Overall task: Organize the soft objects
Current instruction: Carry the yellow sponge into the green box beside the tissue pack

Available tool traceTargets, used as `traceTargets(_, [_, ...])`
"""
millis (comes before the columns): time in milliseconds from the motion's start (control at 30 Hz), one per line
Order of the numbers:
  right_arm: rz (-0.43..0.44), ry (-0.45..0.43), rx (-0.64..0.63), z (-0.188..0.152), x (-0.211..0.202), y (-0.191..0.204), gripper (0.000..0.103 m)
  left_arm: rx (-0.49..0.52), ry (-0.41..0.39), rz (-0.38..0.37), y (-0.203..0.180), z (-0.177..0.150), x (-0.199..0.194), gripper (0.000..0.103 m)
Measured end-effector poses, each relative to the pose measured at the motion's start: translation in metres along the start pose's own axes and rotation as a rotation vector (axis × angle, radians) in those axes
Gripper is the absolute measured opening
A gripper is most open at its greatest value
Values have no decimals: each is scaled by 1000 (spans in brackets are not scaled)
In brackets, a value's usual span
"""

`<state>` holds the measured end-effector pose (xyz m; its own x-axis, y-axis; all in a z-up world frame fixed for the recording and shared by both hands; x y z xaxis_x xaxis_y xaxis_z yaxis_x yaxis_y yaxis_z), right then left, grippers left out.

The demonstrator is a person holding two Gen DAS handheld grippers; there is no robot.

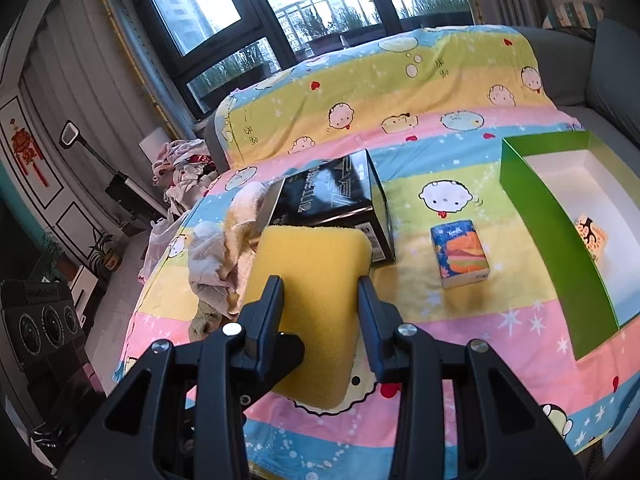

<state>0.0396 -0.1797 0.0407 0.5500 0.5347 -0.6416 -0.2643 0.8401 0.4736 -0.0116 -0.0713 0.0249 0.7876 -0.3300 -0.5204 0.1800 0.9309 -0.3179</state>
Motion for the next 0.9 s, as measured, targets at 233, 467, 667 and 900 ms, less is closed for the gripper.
traceTargets(233, [-11,-14,-49,5,-5,16,37,-16,-44,19,1,8,-8,42])
traceTargets(467, [7,-18,-132,16,-11,38,37,-50,-102,32,7,20,-22,42])
traceTargets(667, [44,-41,-200,34,-23,49,37,-42,-148,9,6,39,-29,42])
traceTargets(900, [68,-96,-210,54,-37,44,37,15,-171,21,-10,61,-24,42])
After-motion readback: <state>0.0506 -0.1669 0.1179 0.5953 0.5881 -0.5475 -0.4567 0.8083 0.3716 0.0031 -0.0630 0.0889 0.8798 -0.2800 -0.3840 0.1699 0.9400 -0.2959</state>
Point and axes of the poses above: each gripper's, at about its wrist camera, not at the fingertips, and x roughly the way its jaws point, y to its left, z to its top, the point moved 2 cm from there along x, roughly the way its jaws point, and after that the axes turned 10 degrees about x, right-handed, at the moved point
